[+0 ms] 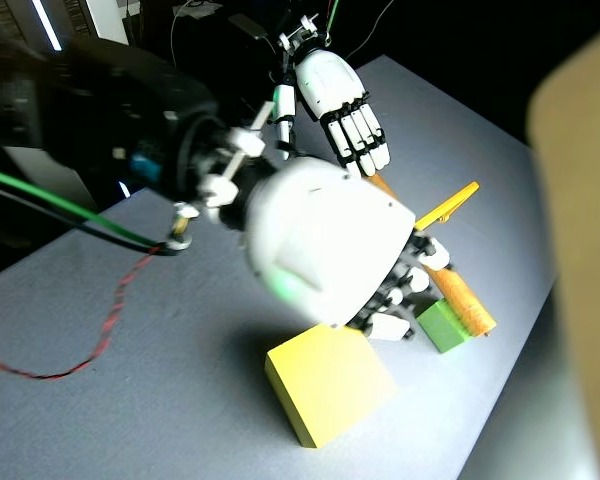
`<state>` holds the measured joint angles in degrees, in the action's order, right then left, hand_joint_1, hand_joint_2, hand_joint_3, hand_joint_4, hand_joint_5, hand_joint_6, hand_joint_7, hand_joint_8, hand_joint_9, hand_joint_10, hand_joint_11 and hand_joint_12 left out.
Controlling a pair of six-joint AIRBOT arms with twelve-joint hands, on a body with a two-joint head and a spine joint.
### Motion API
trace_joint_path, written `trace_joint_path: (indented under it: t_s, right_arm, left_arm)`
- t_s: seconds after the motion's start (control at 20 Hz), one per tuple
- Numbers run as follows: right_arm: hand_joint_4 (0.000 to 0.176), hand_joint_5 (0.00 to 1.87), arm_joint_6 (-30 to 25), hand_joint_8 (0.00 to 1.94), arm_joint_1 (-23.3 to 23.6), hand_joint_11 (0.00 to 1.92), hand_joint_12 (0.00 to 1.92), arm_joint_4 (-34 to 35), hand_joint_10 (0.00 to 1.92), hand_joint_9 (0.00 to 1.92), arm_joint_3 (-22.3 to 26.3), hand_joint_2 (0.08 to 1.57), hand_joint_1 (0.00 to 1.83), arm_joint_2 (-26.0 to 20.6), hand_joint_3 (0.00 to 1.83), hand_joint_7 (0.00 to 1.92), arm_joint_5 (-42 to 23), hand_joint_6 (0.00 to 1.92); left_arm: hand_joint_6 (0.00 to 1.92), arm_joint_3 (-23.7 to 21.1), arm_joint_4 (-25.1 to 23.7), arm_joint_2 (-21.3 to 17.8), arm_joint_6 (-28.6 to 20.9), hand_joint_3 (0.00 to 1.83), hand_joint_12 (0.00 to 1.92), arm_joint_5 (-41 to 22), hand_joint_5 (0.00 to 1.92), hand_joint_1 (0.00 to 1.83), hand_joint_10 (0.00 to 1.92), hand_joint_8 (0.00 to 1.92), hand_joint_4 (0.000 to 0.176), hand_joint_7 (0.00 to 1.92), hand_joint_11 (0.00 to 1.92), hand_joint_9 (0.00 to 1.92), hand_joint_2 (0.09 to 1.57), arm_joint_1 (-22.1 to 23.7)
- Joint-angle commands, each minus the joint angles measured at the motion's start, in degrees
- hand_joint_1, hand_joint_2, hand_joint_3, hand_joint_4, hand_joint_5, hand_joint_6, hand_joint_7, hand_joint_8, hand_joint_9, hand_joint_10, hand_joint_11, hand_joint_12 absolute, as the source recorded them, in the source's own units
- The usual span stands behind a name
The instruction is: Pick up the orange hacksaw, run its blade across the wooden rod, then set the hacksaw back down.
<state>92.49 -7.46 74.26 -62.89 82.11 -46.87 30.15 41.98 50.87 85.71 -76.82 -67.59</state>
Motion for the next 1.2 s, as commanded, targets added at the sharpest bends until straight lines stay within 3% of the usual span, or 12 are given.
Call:
trace_joint_path:
  t_s: [0.0,0.1,0.15,0.25,0.5,0.65,0.85,0.95,1.0,1.15]
  right_arm:
    - [0.005,1.03,-0.02,0.8,0.28,0.8,1.07,-4.36,0.06,1.25,-0.77,1.07,1.24,0.41,0.0,1.13,-2.78,0.85]
    - [0.002,1.03,0.57,0.79,-0.72,0.79,1.06,-4.39,0.06,1.25,-2.28,1.07,1.24,2.1,0.0,1.14,-2.51,0.86]
    - [0.003,1.01,1.01,0.81,-1.33,0.79,1.07,-4.42,0.06,1.25,-2.81,1.08,1.24,2.82,0.0,1.12,-2.14,0.88]
    - [0.004,1.01,0.95,0.82,-2.84,0.79,1.07,-7.07,0.06,1.24,-4.26,1.08,1.23,5.29,0.0,1.12,-1.2,0.89]
    - [0.0,1.0,0.61,0.78,-3.12,0.8,1.08,-8.03,0.06,1.27,-8.06,1.08,1.24,11.85,0.0,1.14,-2.0,0.9]
    - [0.002,1.01,0.26,0.8,-3.1,0.79,1.08,-9.14,0.06,1.26,-8.94,1.08,1.24,13.4,0.0,1.13,-1.93,0.89]
    - [0.011,1.0,-0.27,0.82,-3.53,0.78,1.1,-11.25,0.05,1.25,-7.96,1.08,1.23,11.02,0.0,1.11,-2.27,0.92]
    - [0.005,1.01,-0.25,0.82,-3.74,0.78,1.1,-11.28,0.05,1.25,-6.28,1.08,1.23,7.57,0.0,1.12,-1.65,0.88]
    - [0.0,0.99,-0.22,0.83,-3.78,0.79,1.1,-11.31,0.05,1.25,-5.16,1.08,1.23,5.67,0.0,1.12,-0.99,0.9]
    - [0.001,1.0,-0.16,0.8,-3.78,0.8,1.08,-11.3,0.05,1.26,-2.69,1.08,1.23,1.76,0.0,1.13,0.16,0.9]
  left_arm:
    - [0.01,0.0,-1.34,0.52,0.16,0.0,0.32,-1.98,0.14,0.0,0.0,0.0,0.0,0.13,0.0,0.12,1.21,0.02]
    - [0.0,0.11,-1.34,0.52,0.16,0.0,0.29,-1.69,0.12,0.0,0.0,0.0,0.0,0.12,0.0,0.1,1.22,0.08]
    - [0.0,0.11,-1.34,0.45,0.16,0.0,0.39,-1.65,0.14,0.0,0.0,0.0,0.0,0.15,0.0,0.14,1.21,0.08]
    - [0.0,0.11,-1.34,0.36,0.11,0.0,0.41,-1.6,0.15,0.0,0.01,0.0,0.0,0.16,0.0,0.14,1.21,0.13]
    - [0.0,0.14,-1.34,0.42,0.32,0.0,0.33,-0.95,0.14,0.0,0.0,0.0,0.0,0.14,0.0,0.12,1.21,0.7]
    - [0.0,0.28,-1.34,0.61,0.6,0.0,0.33,-0.58,0.11,0.0,0.0,0.0,0.0,0.12,0.0,0.11,1.21,1.0]
    - [0.0,0.39,-1.34,0.78,0.7,0.0,0.37,-0.57,0.12,0.0,0.0,0.0,0.0,0.14,0.0,0.13,1.21,1.18]
    - [0.0,0.41,-1.34,0.97,0.94,0.0,0.44,-0.45,0.13,0.0,0.0,0.0,0.0,0.15,0.0,0.15,1.21,1.42]
    - [0.0,0.39,-1.34,0.96,0.98,0.0,0.31,-0.28,0.1,0.0,0.01,0.0,0.0,0.1,0.0,0.09,1.21,1.47]
    - [0.01,0.4,-1.34,0.95,0.98,0.0,0.31,-0.06,0.12,0.0,0.01,0.01,0.0,0.12,0.0,0.1,1.21,1.48]
